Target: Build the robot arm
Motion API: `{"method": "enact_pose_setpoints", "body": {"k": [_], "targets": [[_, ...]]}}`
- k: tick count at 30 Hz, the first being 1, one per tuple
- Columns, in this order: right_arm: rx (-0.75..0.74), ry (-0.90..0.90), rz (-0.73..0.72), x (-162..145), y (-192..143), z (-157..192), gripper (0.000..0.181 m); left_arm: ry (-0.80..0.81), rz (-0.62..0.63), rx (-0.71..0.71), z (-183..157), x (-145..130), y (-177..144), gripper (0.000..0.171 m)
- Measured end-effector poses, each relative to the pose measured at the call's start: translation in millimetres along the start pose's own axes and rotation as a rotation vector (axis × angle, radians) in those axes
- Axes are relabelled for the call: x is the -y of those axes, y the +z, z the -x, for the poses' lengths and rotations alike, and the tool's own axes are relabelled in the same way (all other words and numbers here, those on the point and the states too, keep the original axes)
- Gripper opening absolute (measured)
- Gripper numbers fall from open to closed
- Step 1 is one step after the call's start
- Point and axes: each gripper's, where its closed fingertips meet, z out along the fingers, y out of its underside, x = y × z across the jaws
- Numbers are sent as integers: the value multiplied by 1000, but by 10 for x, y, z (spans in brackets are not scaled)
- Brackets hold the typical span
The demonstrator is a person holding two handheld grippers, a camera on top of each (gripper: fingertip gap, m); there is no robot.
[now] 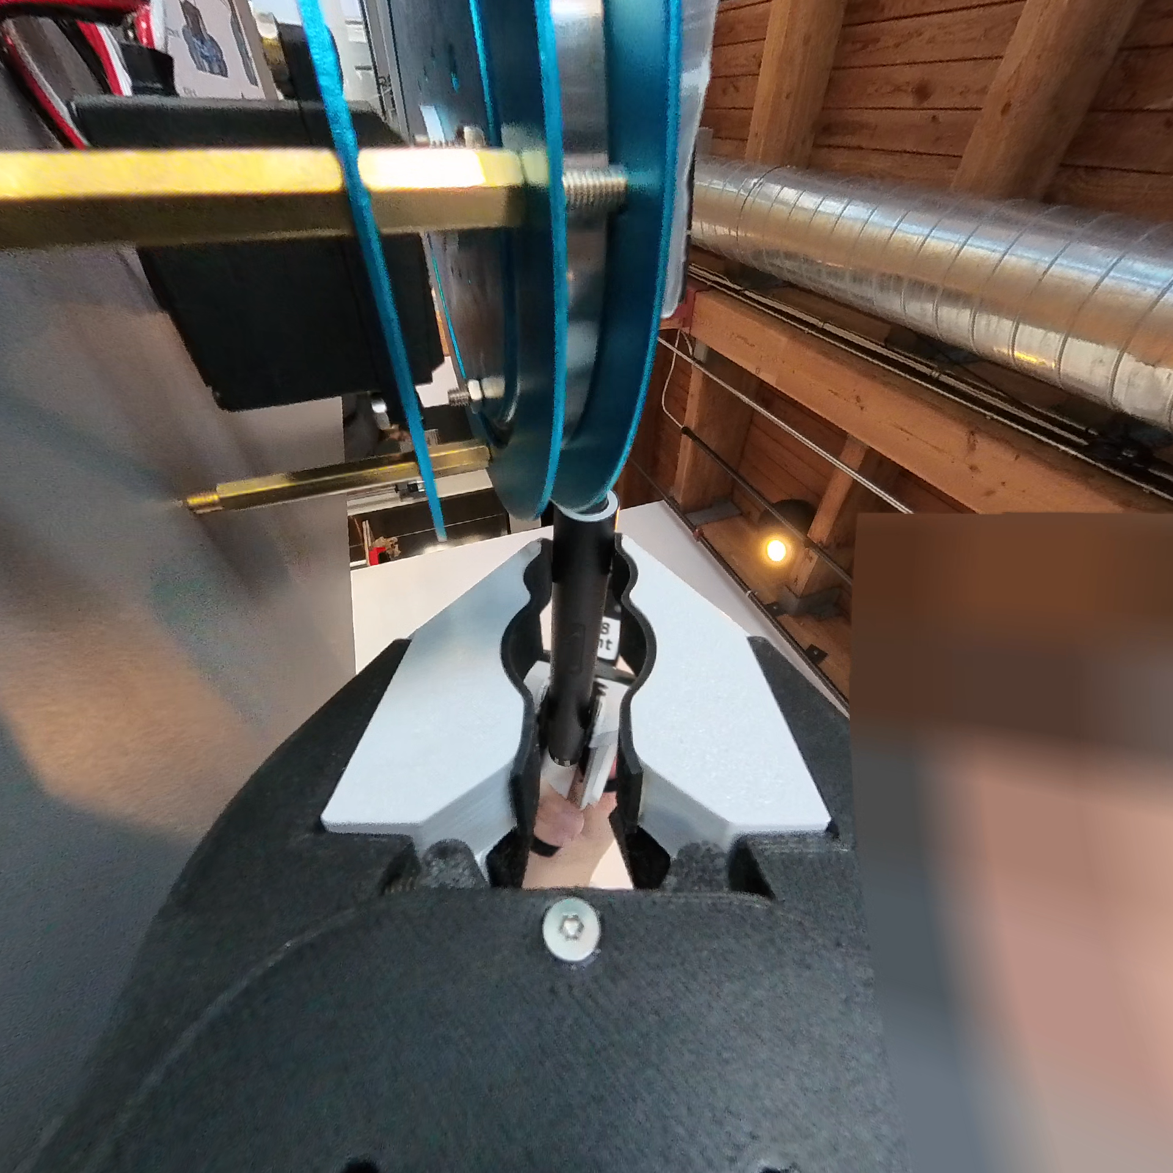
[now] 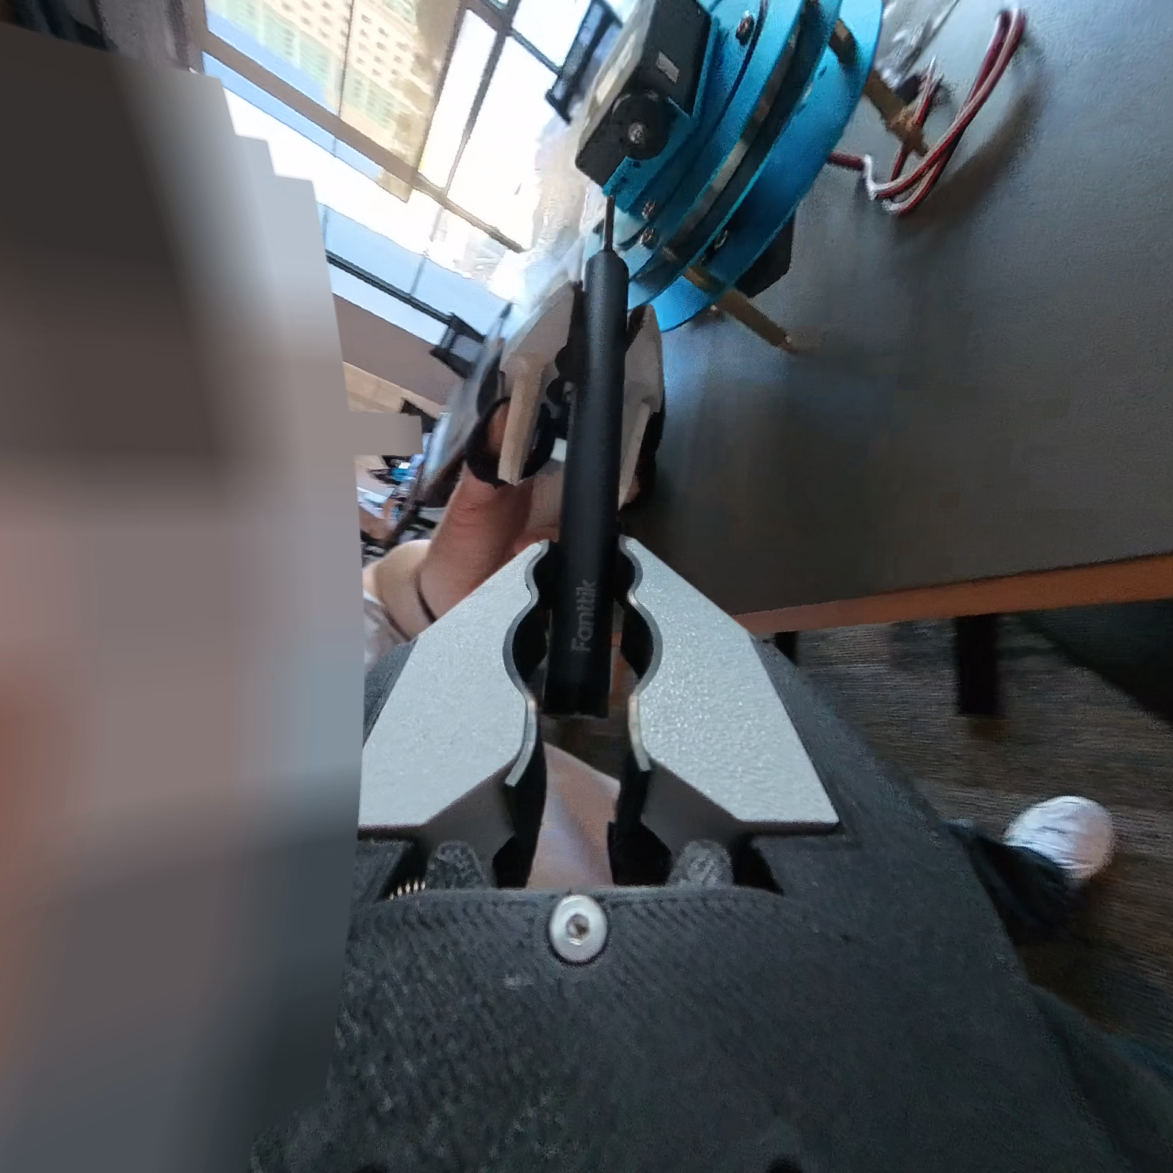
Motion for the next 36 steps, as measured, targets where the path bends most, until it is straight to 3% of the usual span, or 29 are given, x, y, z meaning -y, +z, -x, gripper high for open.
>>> {"method": "enact_pose_setpoints", "body": {"k": [1,10,16,30,36], "targets": [[-38,-41,-8,3,5,-7,17,0,-1,0,0,3,0,16],[-357,-434,-147,94,-22,23,16,-12,-5,-27,-44,14,-10,15],[-472,-621,-203,78,2,28,16,-12,-11,-24,-47,13,-32,15],[-579,-858,-261,66,20,10,17,-6,-17,-23,-49,15,-44,16],[-579,-854,-271,71,15,7,17,-3,-11,-20,-40,15,-34,16]]}}
